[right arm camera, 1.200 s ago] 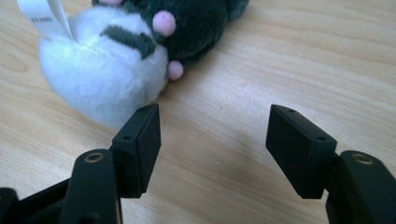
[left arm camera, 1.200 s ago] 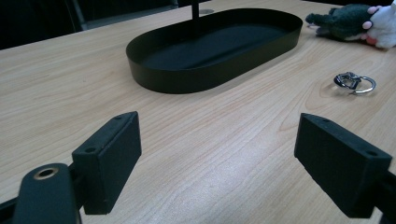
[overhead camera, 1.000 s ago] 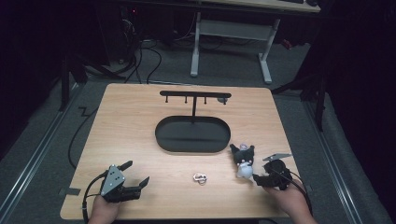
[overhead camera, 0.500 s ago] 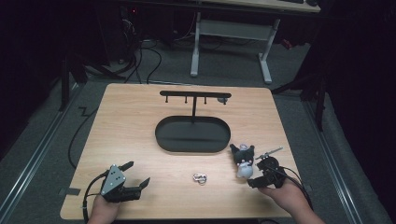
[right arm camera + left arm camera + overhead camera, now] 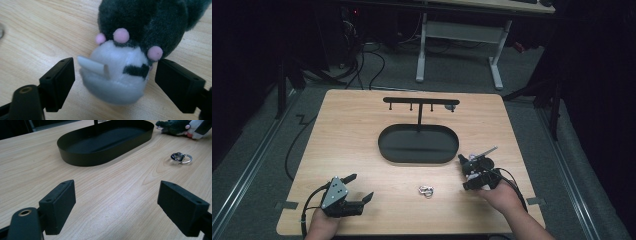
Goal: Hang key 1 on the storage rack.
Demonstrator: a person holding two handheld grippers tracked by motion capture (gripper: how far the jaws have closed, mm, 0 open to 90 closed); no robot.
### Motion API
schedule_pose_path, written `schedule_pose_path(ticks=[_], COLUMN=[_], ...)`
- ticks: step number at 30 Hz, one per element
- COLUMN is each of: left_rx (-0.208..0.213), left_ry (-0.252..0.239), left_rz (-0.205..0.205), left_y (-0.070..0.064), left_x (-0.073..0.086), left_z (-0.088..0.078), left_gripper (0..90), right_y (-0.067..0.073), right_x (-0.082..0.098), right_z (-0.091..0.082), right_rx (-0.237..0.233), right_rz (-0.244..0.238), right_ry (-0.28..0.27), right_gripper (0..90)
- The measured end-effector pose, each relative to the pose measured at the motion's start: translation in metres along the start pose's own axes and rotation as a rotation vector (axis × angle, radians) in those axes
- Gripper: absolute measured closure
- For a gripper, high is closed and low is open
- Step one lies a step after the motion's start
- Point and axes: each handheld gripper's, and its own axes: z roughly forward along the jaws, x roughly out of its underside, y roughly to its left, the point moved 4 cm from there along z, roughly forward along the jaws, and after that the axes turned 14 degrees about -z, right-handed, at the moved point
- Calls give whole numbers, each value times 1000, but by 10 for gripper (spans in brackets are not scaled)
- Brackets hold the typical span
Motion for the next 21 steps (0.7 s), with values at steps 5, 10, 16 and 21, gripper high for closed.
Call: schedule_pose_path(ticks=[5, 10, 16, 21], left_rx=[1, -3, -5, -3], left_ry=[1, 2, 5, 4], left_rz=[4, 8, 12, 12], left_y=[0, -1, -1, -1], left_x=[0, 0, 1, 1], left_z=[0, 1, 1, 1], left_gripper=[158, 157, 158, 158], right_y=[-1, -3, -8, -5], right_x=[2, 11, 18, 9], right_z=[-3, -6, -10, -7], right_rx=[-12, -17, -17, -24], right_rz=[-12, -78, -56, -24], right_ry=[2, 19, 11, -18], right_gripper=[361, 355, 269, 196])
